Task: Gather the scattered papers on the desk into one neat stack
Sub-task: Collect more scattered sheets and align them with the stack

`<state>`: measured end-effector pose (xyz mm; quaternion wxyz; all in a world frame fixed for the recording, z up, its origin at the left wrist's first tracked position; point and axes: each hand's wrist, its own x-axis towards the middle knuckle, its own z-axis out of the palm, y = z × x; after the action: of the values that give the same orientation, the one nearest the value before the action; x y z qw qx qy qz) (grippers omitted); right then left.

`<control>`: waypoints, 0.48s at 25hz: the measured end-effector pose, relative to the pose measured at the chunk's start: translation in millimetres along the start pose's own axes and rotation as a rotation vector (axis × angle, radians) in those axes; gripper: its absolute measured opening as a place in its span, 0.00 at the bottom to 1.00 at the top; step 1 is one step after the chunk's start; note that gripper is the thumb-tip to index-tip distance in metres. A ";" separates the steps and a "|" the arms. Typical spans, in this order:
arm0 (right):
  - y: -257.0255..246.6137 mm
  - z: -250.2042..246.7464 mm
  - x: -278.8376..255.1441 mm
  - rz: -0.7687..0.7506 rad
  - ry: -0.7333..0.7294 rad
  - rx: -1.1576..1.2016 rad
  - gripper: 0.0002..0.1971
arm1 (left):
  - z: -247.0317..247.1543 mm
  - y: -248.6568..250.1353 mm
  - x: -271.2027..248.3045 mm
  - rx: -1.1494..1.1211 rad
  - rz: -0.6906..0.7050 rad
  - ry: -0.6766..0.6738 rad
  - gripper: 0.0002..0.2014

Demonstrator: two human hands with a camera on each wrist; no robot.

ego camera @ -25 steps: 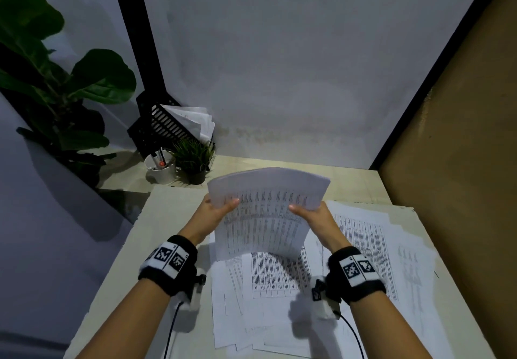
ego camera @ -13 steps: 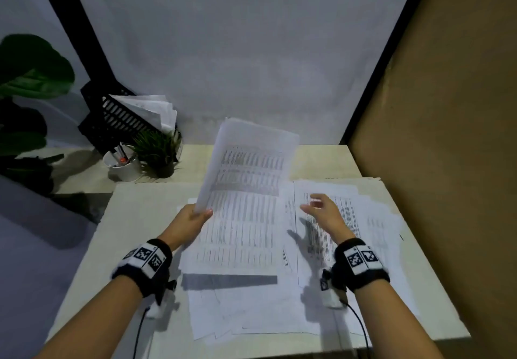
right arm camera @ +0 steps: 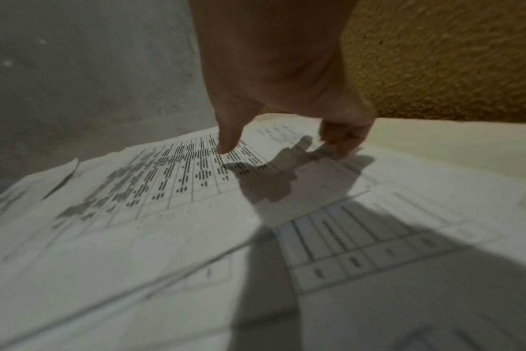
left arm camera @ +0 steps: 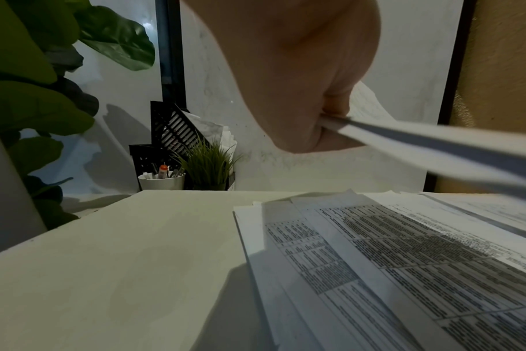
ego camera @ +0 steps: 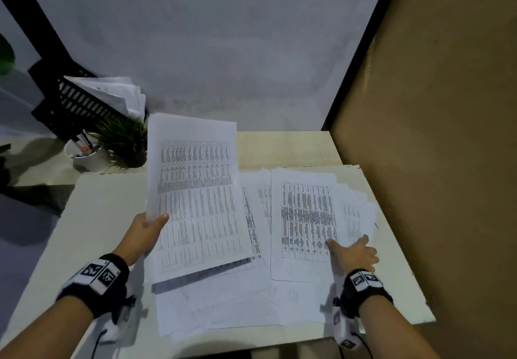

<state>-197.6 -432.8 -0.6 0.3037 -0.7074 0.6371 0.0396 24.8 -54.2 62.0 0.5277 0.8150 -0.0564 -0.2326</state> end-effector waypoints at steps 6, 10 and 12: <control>-8.4 0.9 20.9 0.066 -0.004 -0.112 0.57 | -2.8 5.4 -6.5 0.018 0.007 0.035 0.14; -14.2 0.4 18.7 0.078 -0.017 -0.180 0.54 | -2.0 6.4 -8.1 0.014 0.012 0.031 0.14; -10.0 -2.9 18.2 0.111 -0.013 -0.175 0.57 | -4.0 5.2 -6.8 0.014 0.011 0.031 0.15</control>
<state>-185.9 -450.1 -2.6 0.2423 -0.6946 0.6673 0.1165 21.3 -50.8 70.0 0.5241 0.8219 -0.0543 -0.2164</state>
